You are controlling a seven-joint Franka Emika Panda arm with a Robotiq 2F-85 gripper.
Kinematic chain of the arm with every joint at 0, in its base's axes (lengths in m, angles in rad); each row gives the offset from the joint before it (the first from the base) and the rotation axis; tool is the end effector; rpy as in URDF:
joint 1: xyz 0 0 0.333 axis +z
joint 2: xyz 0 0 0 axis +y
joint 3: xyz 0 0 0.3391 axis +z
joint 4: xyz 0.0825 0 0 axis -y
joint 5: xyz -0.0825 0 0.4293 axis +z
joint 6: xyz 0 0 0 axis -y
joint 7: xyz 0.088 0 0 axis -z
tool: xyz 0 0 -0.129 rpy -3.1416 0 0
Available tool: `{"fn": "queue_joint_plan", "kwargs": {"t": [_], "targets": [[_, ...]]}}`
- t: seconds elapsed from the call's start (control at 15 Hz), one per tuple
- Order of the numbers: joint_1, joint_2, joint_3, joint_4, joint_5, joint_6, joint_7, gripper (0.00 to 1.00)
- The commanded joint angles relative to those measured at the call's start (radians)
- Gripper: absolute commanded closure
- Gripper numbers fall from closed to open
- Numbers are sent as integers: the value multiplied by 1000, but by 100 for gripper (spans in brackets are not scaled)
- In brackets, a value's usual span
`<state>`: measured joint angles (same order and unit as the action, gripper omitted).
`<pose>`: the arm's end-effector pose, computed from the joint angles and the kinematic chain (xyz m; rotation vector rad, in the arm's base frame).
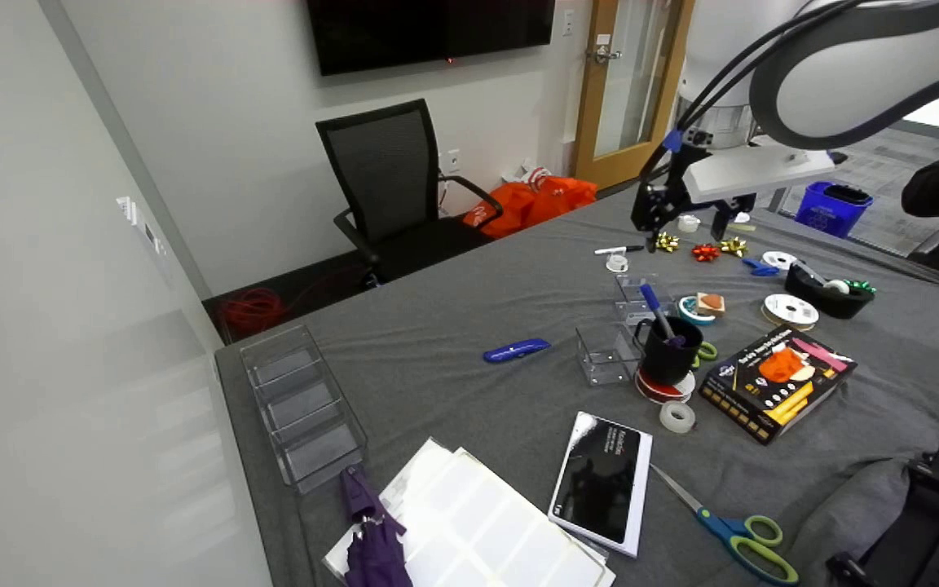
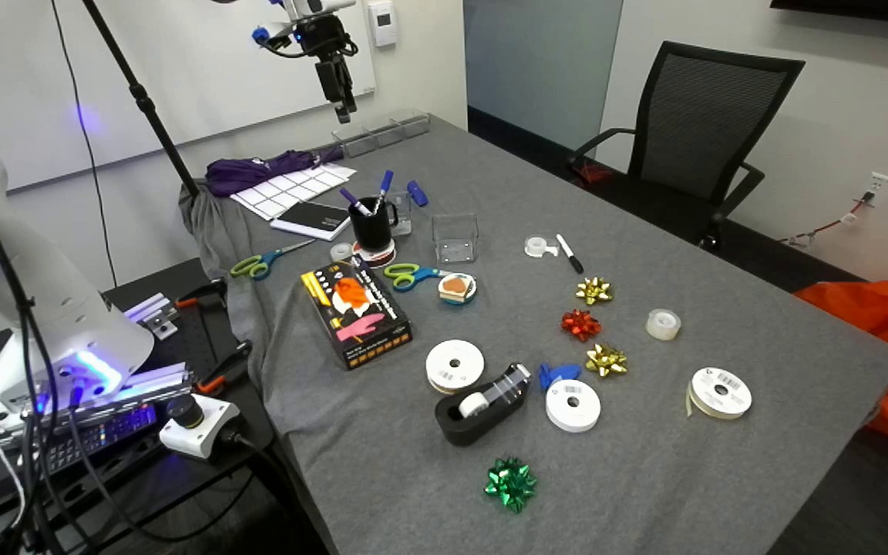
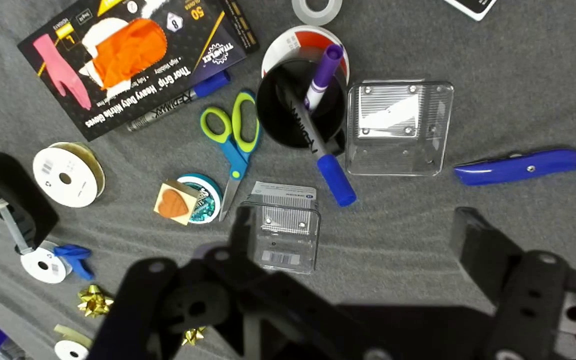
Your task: Put the pen in the container
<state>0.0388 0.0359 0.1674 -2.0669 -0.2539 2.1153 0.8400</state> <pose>0.5878 0.1059 0.3964 2.8664 -0.7370 0.1744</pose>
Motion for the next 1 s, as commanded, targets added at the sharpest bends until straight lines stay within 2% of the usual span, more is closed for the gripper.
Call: {"fn": "queue_joint_plan", "kwargs": {"t": [0.0,0.93], "targets": [[29,0,-28,2,2,-2,-2,0],[111,243,-107,60,-157,73,231,0]]}}
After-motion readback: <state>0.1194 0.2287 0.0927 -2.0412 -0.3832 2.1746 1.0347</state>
